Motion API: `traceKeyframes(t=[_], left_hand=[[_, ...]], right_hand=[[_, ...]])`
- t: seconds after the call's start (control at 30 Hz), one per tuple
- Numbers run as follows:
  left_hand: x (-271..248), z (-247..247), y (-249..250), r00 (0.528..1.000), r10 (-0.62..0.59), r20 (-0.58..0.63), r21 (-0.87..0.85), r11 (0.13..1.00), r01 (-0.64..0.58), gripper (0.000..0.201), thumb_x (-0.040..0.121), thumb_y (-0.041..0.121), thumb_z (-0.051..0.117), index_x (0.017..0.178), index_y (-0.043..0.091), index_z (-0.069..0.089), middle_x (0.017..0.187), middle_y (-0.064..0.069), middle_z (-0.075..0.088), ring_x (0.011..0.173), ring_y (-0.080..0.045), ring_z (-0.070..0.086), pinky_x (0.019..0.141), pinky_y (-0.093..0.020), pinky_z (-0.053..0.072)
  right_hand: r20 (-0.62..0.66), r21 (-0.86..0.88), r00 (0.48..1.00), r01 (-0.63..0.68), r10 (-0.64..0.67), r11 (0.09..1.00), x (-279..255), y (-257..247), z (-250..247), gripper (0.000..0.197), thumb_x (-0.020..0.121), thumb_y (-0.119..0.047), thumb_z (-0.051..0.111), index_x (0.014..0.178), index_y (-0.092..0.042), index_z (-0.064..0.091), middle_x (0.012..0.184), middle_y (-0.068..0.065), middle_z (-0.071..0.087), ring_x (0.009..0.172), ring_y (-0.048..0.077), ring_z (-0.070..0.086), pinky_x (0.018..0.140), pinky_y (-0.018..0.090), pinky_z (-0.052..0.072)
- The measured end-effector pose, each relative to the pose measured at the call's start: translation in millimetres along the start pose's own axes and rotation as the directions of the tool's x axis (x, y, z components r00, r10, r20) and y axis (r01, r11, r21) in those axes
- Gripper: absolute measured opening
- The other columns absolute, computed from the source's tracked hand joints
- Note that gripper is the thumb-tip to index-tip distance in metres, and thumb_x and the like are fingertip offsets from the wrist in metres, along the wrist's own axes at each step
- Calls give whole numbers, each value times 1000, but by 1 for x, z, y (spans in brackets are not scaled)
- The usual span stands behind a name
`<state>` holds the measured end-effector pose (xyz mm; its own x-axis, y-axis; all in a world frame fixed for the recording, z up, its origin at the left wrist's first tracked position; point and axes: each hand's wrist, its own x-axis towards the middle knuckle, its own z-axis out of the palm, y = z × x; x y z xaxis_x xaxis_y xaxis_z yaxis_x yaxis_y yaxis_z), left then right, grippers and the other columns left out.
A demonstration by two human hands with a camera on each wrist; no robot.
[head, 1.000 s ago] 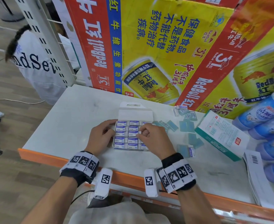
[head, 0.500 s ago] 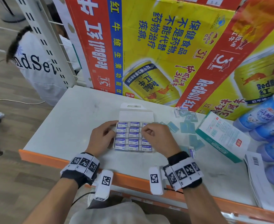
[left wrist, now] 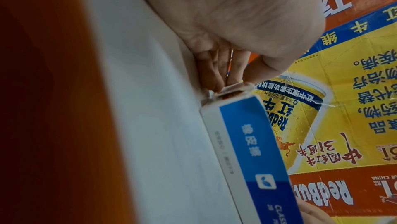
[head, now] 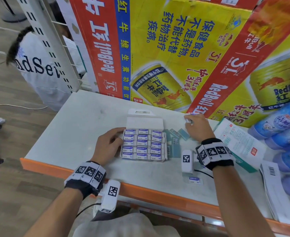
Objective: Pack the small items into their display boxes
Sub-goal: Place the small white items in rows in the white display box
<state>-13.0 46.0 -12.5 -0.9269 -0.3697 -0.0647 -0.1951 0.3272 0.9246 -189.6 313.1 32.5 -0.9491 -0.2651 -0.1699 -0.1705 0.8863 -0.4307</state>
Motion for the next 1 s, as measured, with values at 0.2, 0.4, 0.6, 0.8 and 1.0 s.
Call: traceKeyframes(t=[0.2, 0.4, 0.6, 0.8, 1.0], left_hand=[[0, 0, 1, 1000, -3, 1, -12, 1000, 3, 40, 70, 25, 48, 103, 37, 66, 79, 5, 72, 75, -13, 67, 64, -28, 55], [0, 1, 2, 1000, 7, 3, -15, 1000, -7, 38, 70, 23, 47, 97, 45, 64, 78, 4, 72, 73, -13, 66, 63, -24, 54], [-1, 1, 3, 1000, 9, -3, -33, 999, -9, 41, 70, 22, 47, 103, 34, 67, 76, 0, 70, 70, -14, 64, 57, -15, 50], [0, 2, 3, 1000, 8, -2, -44, 999, -8, 43, 70, 22, 47, 107, 27, 68, 78, -4, 70, 69, -16, 64, 54, -14, 49], [0, 1, 2, 1000, 16, -2, -39, 999, -16, 42, 70, 23, 47, 106, 30, 67, 80, -1, 71, 71, -12, 64, 55, -11, 48]], right_hand=[[40, -57, 999, -9, 12, 998, 3, -1, 6, 35, 89, -15, 52, 124, -14, 58, 127, 17, 45, 115, 34, 50, 104, 36, 38], [-91, 112, 995, -32, 42, 993, 0, -1, 5, 15, 82, -12, 63, 96, -11, 65, 80, 2, 54, 81, 20, 53, 74, 24, 36], [-193, 209, 979, -21, 63, 978, -11, -1, 7, 12, 80, -16, 65, 85, -21, 54, 72, -8, 52, 75, 15, 51, 68, 25, 35], [-223, 275, 973, -1, 64, 961, -22, -8, 1, 13, 78, -9, 62, 82, -18, 54, 79, -2, 57, 75, 17, 53, 69, 25, 37], [-253, 361, 967, 97, -3, 928, -37, -14, 2, 14, 85, -13, 59, 98, -16, 62, 72, -11, 57, 67, -2, 53, 60, 11, 37]])
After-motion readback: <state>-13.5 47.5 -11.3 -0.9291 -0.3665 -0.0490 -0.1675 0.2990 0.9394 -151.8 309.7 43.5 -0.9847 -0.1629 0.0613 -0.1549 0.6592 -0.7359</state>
